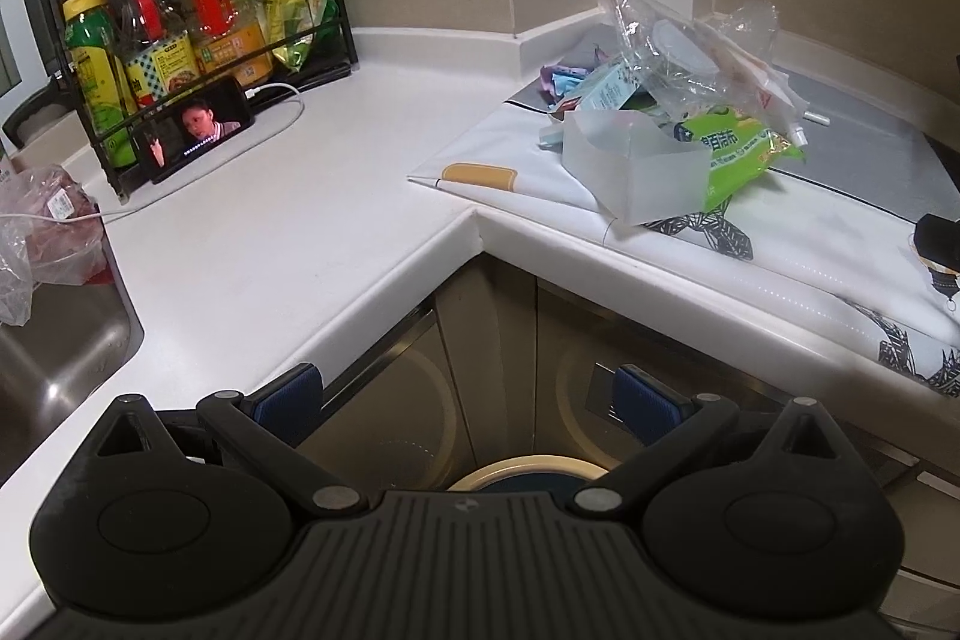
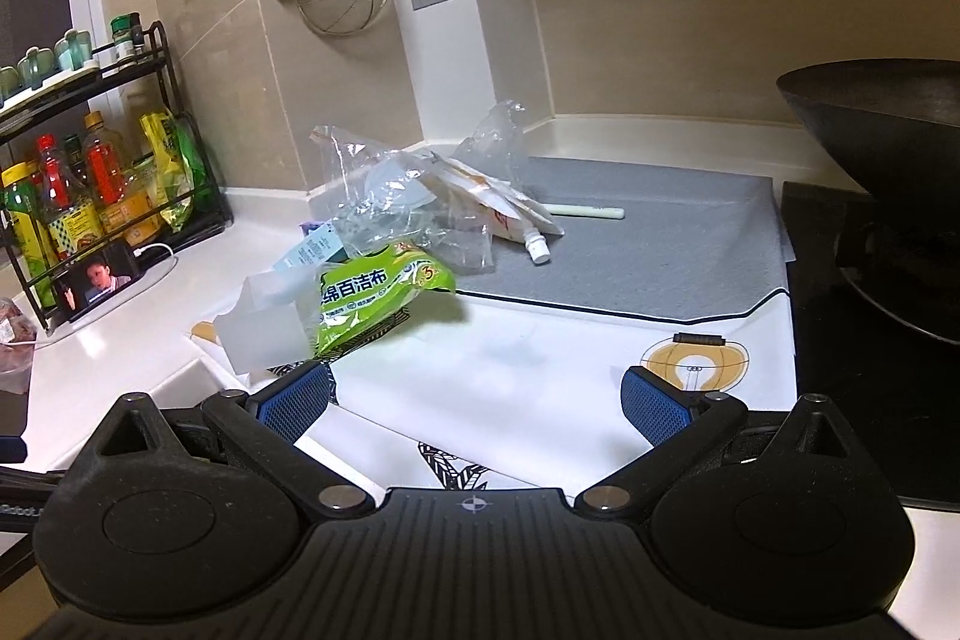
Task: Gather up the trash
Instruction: 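Move the right tool to the green detergent pouch and grasp it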
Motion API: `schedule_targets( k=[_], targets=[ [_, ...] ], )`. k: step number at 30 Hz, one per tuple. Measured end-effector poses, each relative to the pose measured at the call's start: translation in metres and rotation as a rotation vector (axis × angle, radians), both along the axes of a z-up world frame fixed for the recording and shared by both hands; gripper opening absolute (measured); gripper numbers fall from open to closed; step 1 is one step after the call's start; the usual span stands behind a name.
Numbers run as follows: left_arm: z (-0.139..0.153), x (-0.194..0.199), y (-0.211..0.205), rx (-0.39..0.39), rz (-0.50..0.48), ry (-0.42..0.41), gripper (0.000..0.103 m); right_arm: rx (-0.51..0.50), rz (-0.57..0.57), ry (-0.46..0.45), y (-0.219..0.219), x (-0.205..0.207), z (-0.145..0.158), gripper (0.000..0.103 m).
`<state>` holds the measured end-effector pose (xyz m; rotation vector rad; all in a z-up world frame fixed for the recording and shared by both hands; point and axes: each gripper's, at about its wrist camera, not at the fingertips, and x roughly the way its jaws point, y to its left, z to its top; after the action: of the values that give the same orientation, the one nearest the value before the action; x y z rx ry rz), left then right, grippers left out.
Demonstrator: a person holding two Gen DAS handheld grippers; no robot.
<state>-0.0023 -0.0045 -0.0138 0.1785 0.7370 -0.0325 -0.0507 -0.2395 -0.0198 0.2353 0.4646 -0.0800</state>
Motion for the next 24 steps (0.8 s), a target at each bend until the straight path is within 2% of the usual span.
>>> schedule_targets(
  k=[10, 15, 18, 24],
  targets=[
    [0.002, 0.003, 0.004, -0.004, 0.011, -0.009, 0.103, 0.056, 0.026, 0.002, -0.001, 0.011, -0.002, 0.103],
    [0.004, 0.018, -0.005, 0.013, 0.028, -0.024, 0.103, 0.088, 0.094, -0.033, -0.005, 0.037, 0.003, 0.103],
    [0.007, 0.033, -0.012, -0.005, 0.031, -0.019, 0.103, 0.148, 0.129, -0.021, -0.013, 0.068, 0.002, 0.103],
    [0.013, 0.066, -0.032, -0.024, 0.014, -0.049, 0.103, 0.316, 0.116, 0.030, -0.027, 0.122, -0.017, 0.103]
  ],
)
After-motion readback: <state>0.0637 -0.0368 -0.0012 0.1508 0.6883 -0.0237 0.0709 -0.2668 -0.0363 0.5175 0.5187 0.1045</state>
